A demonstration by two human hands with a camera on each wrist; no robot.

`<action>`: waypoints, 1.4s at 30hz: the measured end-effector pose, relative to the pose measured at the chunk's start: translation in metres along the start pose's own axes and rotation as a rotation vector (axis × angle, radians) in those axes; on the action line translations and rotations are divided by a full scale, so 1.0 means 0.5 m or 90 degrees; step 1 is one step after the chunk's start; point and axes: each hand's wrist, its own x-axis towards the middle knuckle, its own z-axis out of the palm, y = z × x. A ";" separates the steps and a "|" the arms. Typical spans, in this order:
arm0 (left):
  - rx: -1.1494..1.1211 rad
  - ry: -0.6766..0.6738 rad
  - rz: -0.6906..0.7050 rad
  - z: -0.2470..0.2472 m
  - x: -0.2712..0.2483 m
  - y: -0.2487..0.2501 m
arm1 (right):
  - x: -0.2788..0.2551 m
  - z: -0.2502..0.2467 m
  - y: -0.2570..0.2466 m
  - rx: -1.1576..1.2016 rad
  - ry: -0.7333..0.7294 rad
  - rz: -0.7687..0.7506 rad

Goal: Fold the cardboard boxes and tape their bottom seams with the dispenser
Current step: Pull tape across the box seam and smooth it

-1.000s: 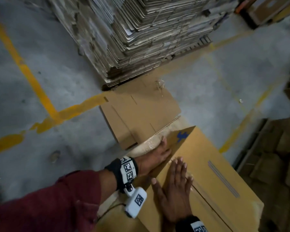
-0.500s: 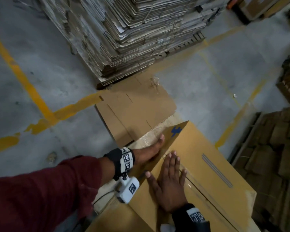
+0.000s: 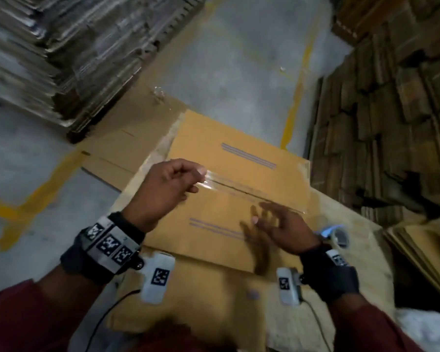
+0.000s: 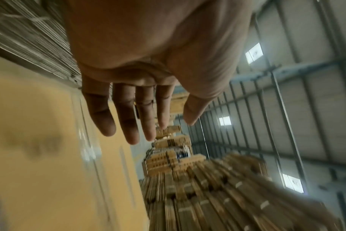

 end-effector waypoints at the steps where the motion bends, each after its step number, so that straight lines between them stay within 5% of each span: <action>1: 0.015 -0.011 0.000 0.048 -0.009 -0.010 | -0.012 -0.016 0.065 -0.001 0.033 0.041; 4: 0.036 0.011 0.010 0.177 -0.025 -0.032 | -0.045 -0.042 0.233 0.043 0.084 0.208; 7: 0.243 0.049 0.062 0.299 -0.047 -0.067 | -0.086 -0.024 0.334 0.319 -0.020 0.331; 9: 0.434 0.052 0.044 0.368 -0.080 -0.100 | -0.108 0.006 0.359 0.458 -0.077 0.273; 12: 0.602 0.050 -0.053 0.429 -0.133 -0.150 | -0.122 0.044 0.365 0.365 -0.033 0.131; 17: 0.426 0.189 -0.234 0.405 -0.198 -0.195 | -0.141 0.065 0.309 0.376 -0.089 0.130; 23: 0.293 0.190 -0.250 0.331 -0.230 -0.201 | -0.194 0.148 0.153 0.299 -0.231 -0.004; 25: 0.328 0.247 -0.271 0.305 -0.247 -0.212 | -0.175 0.141 0.154 0.246 -0.197 -0.038; 30: 0.190 0.228 -0.265 0.274 -0.287 -0.266 | 0.003 0.029 0.205 0.147 0.140 -0.093; 36: 0.155 0.246 -0.229 0.286 -0.251 -0.275 | 0.165 -0.026 0.265 0.037 0.004 -0.092; 42: 0.272 0.178 -0.213 0.217 -0.176 -0.217 | 0.087 0.038 0.332 -0.011 0.069 -0.043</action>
